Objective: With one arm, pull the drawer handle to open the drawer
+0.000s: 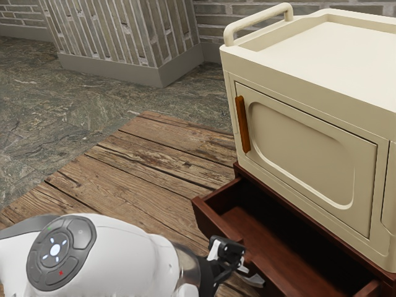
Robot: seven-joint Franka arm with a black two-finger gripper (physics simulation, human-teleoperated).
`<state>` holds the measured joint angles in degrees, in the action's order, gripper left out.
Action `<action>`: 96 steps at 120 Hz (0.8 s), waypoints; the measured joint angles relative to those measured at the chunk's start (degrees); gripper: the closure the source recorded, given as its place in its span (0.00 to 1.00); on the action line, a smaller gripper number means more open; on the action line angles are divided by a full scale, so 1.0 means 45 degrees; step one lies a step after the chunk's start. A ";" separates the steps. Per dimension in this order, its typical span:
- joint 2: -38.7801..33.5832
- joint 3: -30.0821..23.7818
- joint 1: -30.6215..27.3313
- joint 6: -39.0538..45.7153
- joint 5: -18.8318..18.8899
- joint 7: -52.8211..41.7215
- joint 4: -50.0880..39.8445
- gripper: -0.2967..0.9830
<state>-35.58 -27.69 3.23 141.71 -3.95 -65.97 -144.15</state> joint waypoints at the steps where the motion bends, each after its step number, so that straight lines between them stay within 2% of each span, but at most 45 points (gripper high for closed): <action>1: -0.0012 0.0056 0.0049 0.0002 0.0001 0.0002 -0.0028 0.27; 37: -0.0646 0.1133 0.0919 -0.0031 0.0030 0.0051 -0.0762 0.26; 96: -0.1503 0.1211 0.1466 -0.0133 -0.0037 0.0131 -0.1295 0.26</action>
<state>-42.34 -22.24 9.82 141.12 -4.12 -65.38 -149.97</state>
